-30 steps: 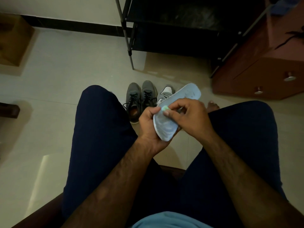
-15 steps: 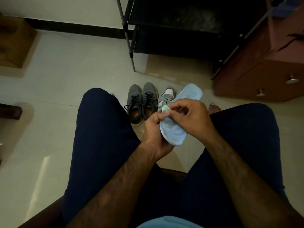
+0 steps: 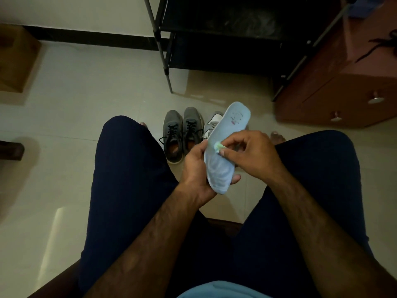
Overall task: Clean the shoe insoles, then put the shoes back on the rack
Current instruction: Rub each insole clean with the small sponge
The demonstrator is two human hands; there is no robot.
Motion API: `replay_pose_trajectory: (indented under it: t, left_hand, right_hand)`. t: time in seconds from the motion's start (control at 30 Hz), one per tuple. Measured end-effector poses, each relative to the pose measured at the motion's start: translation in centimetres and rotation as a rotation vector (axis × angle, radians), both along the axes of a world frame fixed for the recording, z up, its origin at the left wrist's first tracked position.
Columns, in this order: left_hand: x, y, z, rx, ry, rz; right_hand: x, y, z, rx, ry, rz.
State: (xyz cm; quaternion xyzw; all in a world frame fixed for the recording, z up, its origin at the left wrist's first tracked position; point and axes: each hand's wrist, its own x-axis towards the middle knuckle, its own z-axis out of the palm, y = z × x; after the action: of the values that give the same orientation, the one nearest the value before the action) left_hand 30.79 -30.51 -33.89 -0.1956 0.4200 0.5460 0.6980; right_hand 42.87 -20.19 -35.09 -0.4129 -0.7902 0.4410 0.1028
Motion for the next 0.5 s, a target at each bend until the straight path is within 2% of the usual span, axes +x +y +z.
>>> replay_pose_trajectory:
  t: [0.07, 0.17, 0.23, 0.33, 0.4, 0.5]
  left_hand:
    - [0.0, 0.1, 0.2, -0.029, 0.035, 0.003]
    - [0.3, 0.1, 0.5, -0.039, 0.069, -0.015]
    - [0.2, 0.1, 0.6, -0.045, 0.068, -0.002]
    - [0.1, 0.0, 0.7, -0.052, 0.073, -0.004]
    - [0.1, 0.0, 0.7, -0.068, 0.073, 0.006]
    - [0.1, 0.1, 0.7, -0.082, 0.074, -0.003]
  right_hand:
    - [1.0, 0.8, -0.2, -0.011, -0.083, -0.044]
    - [1.3, 1.2, 0.0, 0.096, -0.158, -0.127]
    - [0.8, 0.6, 0.4, 0.061, -0.081, -0.061]
    - [0.1, -0.6, 0.4, -0.115, 0.029, 0.061]
    - [0.0, -0.1, 0.0, -0.131, 0.034, -0.010]
    - [0.3, 1.1, -0.4, 0.043, -0.049, -0.192]
